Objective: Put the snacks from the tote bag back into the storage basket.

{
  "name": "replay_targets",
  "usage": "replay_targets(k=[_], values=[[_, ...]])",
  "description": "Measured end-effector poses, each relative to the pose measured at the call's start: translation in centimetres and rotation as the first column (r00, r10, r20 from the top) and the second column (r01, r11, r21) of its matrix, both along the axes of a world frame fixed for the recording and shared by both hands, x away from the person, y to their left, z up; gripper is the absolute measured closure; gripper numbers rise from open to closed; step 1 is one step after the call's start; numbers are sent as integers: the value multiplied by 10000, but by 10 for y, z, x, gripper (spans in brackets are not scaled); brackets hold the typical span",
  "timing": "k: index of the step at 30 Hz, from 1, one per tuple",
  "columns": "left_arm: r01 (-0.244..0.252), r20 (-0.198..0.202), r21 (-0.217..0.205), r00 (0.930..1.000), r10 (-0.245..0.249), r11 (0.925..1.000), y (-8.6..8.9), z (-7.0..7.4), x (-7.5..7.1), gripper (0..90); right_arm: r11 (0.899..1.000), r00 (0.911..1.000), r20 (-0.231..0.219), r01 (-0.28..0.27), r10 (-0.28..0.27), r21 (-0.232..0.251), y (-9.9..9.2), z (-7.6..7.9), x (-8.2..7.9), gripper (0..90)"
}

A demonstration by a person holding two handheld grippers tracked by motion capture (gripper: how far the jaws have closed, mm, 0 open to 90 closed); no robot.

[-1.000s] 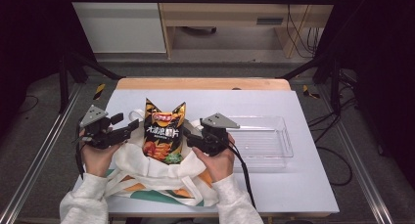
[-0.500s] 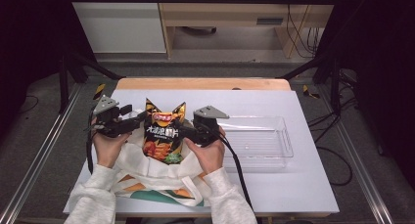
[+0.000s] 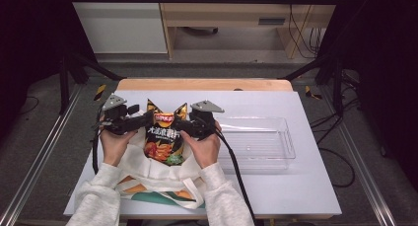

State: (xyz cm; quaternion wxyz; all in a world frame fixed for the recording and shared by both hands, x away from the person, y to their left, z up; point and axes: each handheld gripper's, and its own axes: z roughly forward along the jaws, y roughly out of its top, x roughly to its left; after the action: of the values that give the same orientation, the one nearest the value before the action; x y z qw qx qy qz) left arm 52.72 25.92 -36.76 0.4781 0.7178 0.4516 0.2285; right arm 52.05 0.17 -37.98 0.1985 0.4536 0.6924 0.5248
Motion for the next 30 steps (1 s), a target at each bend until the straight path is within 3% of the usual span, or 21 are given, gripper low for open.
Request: replay_targets(k=[6,12,17,23,25,30], values=[[84,-223,40,9997,-83,10000,0,-5,2,448,9999,10000,-66,35,-36,-134,0,-2,2,359],[-3,-92,6,10000,3,10000,2,-2,-1,451,9984,9991,102,411,-415,380,-4,2,5,356],[-49,0,-130,10000,49,9999,5,0,-4,450,9989,9990,-243,383,-377,268,3,-1,13,331],[-95,114,-258,9999,98,9996,9,3,-7,443,9986,9956,-898,-229,272,482,13,-9,19,331],[-88,111,-319,9999,92,9995,10,4,-7,441,9986,9941,-1008,-373,408,366,15,-11,19,371],[-91,52,-351,9999,93,9993,8,3,-6,433,9977,9912,-1133,-678,680,54,16,-10,15,617]])
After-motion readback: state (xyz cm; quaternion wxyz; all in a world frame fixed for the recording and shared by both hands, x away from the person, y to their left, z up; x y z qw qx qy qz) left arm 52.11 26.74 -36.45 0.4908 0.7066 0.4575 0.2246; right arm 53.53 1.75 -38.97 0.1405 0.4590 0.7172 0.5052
